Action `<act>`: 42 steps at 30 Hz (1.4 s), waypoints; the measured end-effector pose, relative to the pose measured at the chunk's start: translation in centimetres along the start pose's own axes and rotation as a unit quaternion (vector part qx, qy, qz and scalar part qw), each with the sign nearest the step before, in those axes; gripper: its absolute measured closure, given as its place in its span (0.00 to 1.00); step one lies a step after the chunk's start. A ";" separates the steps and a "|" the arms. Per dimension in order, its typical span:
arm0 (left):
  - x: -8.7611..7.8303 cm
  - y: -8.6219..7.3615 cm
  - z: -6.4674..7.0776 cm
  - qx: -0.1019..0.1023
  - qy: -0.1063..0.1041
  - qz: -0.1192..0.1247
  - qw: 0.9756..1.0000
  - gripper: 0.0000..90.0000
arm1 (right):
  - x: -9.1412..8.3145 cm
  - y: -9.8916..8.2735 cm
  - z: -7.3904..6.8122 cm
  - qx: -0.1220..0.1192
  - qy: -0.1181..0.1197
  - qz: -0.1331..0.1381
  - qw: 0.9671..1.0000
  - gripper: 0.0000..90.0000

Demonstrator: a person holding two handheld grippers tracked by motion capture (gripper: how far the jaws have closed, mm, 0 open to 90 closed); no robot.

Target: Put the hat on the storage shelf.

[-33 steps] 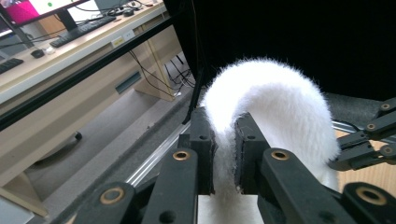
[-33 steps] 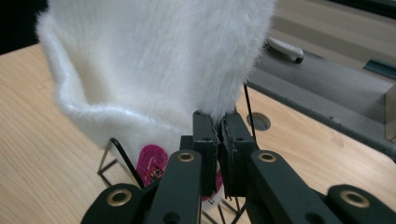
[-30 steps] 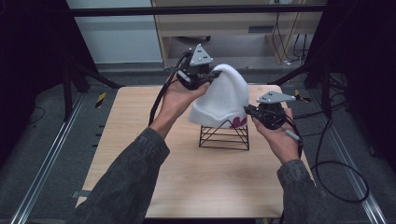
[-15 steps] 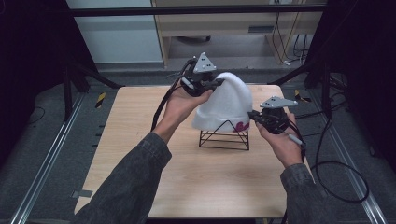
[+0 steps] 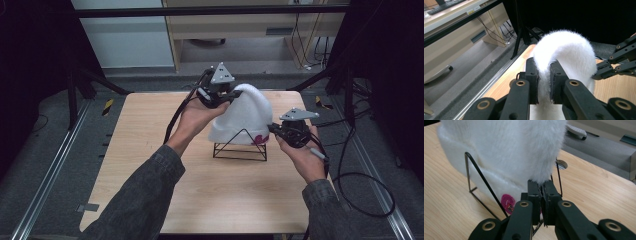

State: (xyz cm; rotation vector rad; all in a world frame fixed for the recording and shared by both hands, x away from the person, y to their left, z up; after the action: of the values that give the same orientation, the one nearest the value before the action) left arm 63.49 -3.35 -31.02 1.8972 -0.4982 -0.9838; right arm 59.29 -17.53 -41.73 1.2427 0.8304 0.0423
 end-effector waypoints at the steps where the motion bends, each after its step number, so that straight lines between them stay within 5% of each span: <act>1: 0.1 -0.1 0.1 0.002 0.000 -0.003 1.000 0.89 | 0.1 -0.2 0.1 -0.002 -0.001 -0.003 1.000 0.96; 42: 1.9 -4.1 2.6 0.011 -0.037 -0.053 0.998 0.88 | 1.8 -5.2 0.0 0.012 0.006 -0.050 0.999 0.96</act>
State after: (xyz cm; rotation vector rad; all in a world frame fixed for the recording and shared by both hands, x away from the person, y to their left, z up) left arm 62.32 -4.02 -36.04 1.9282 -0.4572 -1.1249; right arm 58.49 -18.60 -47.03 1.2228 0.9058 -0.0412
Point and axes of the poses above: each handheld gripper's, and its own axes: x roughly forward along the jaws, y roughly out of its top, z roughly to its right, the point moved 10 cm from there along x, roughly forward along the jaws, and after that the axes turned 3 degrees about y, right-handed, at the moved point
